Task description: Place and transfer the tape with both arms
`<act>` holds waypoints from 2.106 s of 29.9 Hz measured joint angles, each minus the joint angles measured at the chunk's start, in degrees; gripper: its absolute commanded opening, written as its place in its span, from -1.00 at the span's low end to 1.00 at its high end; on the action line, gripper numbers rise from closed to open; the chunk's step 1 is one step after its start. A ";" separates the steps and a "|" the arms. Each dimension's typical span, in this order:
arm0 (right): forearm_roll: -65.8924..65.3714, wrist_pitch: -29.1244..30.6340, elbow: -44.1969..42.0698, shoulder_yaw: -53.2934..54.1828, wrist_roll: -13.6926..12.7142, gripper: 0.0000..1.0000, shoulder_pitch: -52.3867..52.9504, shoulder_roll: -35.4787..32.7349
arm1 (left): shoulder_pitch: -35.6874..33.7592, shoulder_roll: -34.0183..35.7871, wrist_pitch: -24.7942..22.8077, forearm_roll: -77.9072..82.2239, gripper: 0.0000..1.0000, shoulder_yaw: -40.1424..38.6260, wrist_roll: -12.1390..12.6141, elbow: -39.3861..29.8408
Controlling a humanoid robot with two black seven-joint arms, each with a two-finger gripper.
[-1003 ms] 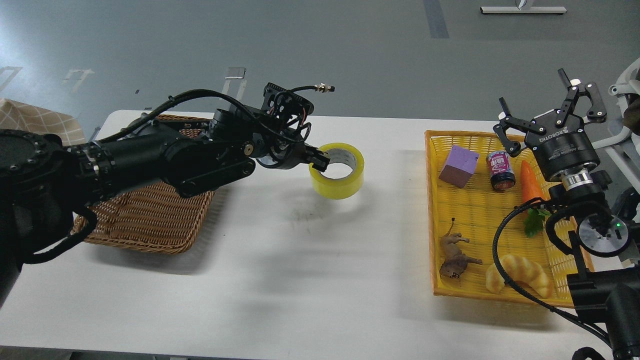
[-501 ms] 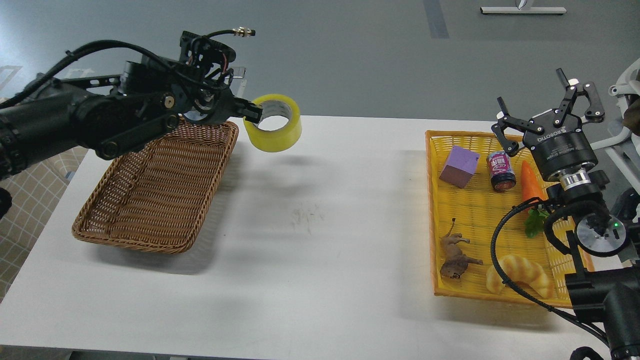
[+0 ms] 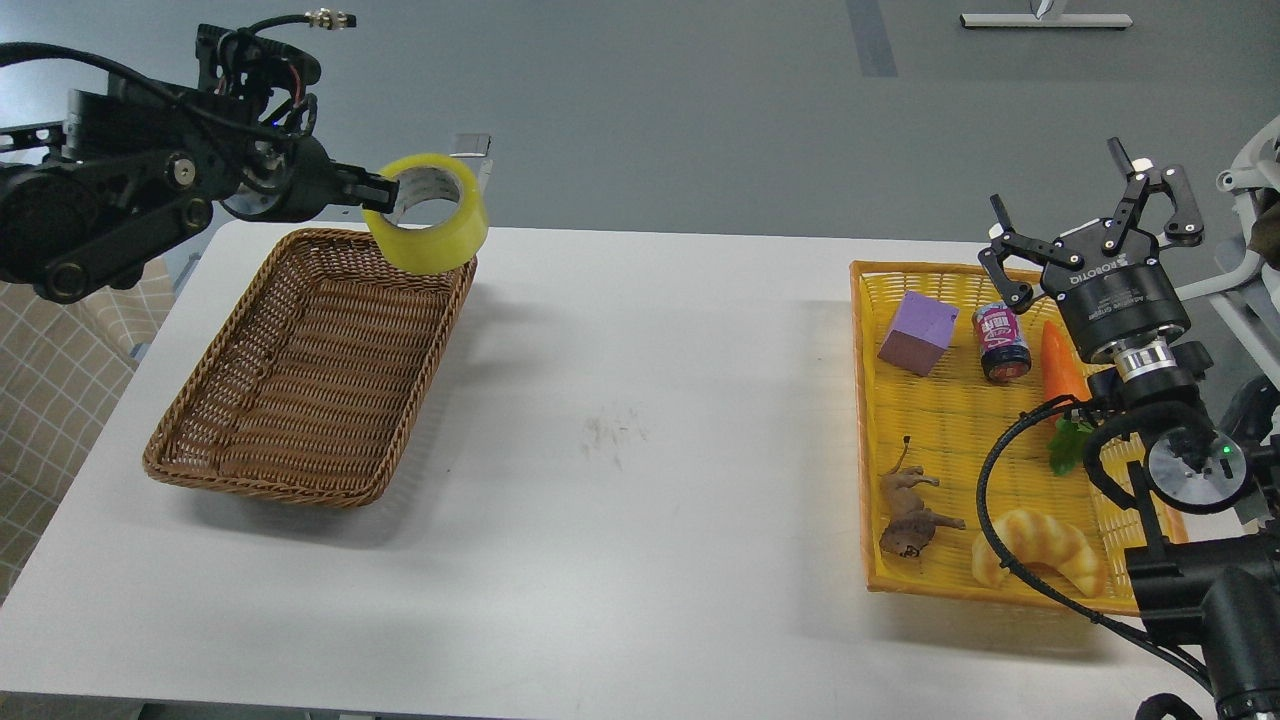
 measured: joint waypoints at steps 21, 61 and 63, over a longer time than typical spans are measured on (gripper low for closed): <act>0.00 0.00 -0.10 -0.07 0.04 0.99 -0.07 0.01 | 13.01 7.49 5.25 0.51 -1.00 -0.03 -1.49 -1.10; 0.00 0.00 -0.09 0.09 0.07 0.99 -0.05 0.02 | 16.95 7.28 8.03 -3.06 0.43 -0.94 -1.43 -1.06; 0.00 0.00 -0.09 0.09 0.07 0.99 -0.02 0.02 | 15.28 7.36 7.74 -5.43 0.47 -1.39 -1.62 -1.08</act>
